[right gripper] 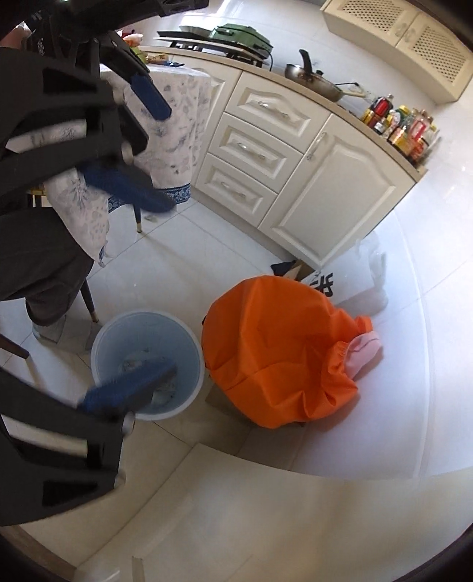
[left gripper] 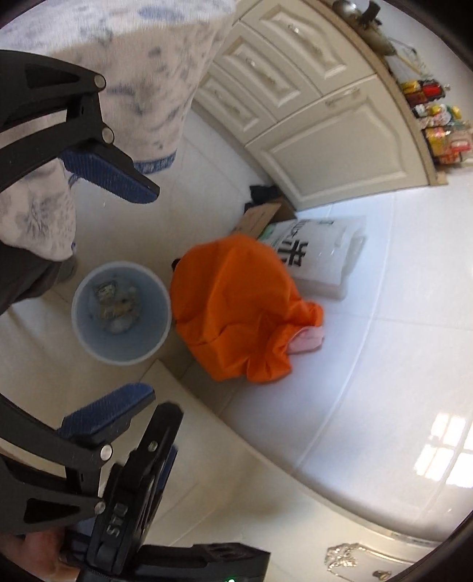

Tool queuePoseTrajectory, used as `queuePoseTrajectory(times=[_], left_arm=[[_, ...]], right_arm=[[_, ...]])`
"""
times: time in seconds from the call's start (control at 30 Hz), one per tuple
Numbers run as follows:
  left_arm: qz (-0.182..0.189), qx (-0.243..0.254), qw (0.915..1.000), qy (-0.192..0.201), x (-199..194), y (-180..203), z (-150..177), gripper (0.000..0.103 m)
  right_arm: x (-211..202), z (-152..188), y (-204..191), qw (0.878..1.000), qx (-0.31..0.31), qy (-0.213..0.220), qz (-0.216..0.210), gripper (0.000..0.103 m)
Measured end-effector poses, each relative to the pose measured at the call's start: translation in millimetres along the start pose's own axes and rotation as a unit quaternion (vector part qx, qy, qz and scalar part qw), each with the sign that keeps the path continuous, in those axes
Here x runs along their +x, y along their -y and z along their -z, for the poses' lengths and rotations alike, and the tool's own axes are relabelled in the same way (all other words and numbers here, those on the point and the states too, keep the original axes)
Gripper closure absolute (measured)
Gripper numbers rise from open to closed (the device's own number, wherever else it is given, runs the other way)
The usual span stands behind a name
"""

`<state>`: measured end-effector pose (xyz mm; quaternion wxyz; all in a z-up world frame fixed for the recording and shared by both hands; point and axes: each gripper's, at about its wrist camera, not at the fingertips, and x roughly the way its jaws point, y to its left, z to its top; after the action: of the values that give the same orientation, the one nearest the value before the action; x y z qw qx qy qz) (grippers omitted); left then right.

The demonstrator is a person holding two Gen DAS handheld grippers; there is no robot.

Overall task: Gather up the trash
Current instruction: 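Carry the box and snack bag to the light-blue bin and release both, then move both open tools back over the table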

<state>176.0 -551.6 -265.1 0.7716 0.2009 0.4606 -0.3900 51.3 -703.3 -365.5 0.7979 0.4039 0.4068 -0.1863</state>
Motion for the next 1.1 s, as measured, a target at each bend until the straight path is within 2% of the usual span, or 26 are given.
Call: queuePoseTrajectory(times=[0.07, 0.23, 0.4, 0.53, 0.67, 0.87, 1.1], left_arm=[[-0.009, -0.005, 0.9998, 0.014, -13.1, 0.2, 0.3, 0.001], [-0.02, -0.023, 0.9982, 0.053, -54.8, -9.4, 4.7, 0.001], [-0.031, -0.04, 0.9935, 0.102, -107.0, -30.0, 23.5, 0.001], [-0.044, -0.06, 0.9873, 0.141, -157.7, -54.5, 57.2, 0.001], [-0.061, -0.082, 0.9784, 0.18, -205.9, -78.5, 85.1, 0.001], [-0.089, -0.124, 0.9609, 0.231, -281.4, -114.3, 151.2, 0.001], [-0.129, -0.174, 0.9385, 0.269, -336.9, -152.7, 204.2, 0.001]], right_arm=[[-5.1, 0.3, -3.4, 1.0, 0.003, 0.004, 0.005, 0.0], [-26.5, 2.5, -25.5, 1.0, -0.008, 0.023, 0.006, 0.0], [-57.0, 5.1, -68.2, 0.998, -0.041, 0.049, -0.006, 0.0], [-77.9, 8.1, -107.3, 0.995, -0.075, 0.067, -0.022, 0.0], [-98.6, 14.6, -153.2, 0.989, -0.113, 0.086, -0.043, 0.0], [-121.4, 29.1, -222.7, 0.976, -0.177, 0.107, -0.074, 0.0], [-138.2, 53.0, -296.7, 0.955, -0.247, 0.12, -0.111, 0.0]])
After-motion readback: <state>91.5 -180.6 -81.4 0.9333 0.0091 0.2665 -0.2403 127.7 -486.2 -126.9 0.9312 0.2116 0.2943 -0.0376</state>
